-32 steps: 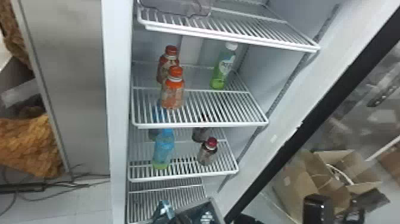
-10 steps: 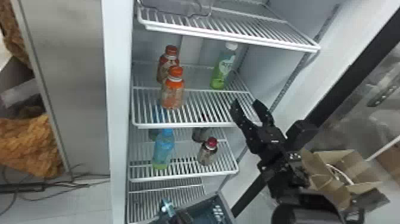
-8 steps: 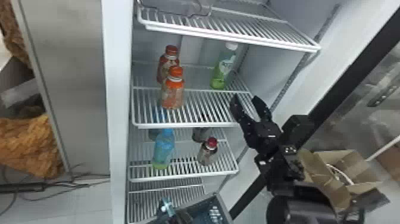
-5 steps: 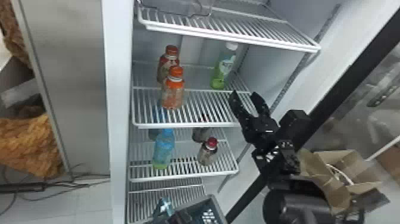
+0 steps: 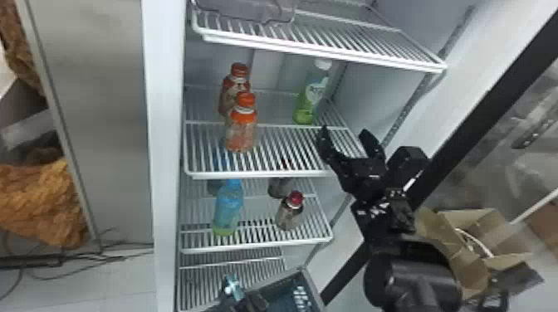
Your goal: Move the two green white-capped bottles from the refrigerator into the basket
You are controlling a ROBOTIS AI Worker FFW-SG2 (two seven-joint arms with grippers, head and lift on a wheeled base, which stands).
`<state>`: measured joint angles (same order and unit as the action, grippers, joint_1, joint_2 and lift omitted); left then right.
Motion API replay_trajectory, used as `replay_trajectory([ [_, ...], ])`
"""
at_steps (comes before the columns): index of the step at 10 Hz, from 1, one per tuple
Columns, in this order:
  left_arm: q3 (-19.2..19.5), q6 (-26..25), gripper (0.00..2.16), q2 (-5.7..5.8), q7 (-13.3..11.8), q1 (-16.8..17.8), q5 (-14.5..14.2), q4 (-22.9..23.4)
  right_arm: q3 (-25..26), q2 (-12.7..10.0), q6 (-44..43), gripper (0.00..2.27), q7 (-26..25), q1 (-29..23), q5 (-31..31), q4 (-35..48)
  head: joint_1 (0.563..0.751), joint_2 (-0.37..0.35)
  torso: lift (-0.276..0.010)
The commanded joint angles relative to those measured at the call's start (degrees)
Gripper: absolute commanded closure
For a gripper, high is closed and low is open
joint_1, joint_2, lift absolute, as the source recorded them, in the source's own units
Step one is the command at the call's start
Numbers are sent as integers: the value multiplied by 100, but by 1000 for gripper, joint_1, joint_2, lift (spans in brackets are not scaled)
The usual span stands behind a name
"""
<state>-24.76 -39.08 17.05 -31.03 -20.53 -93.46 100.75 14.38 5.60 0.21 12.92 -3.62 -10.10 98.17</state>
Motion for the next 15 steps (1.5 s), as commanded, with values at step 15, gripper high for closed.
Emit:
replay_trajectory([
  [15,-49,-1,1216,9,9,56,0,0,-741,275,218,128,-255,2415,153,-2596,695,-350,-4],
])
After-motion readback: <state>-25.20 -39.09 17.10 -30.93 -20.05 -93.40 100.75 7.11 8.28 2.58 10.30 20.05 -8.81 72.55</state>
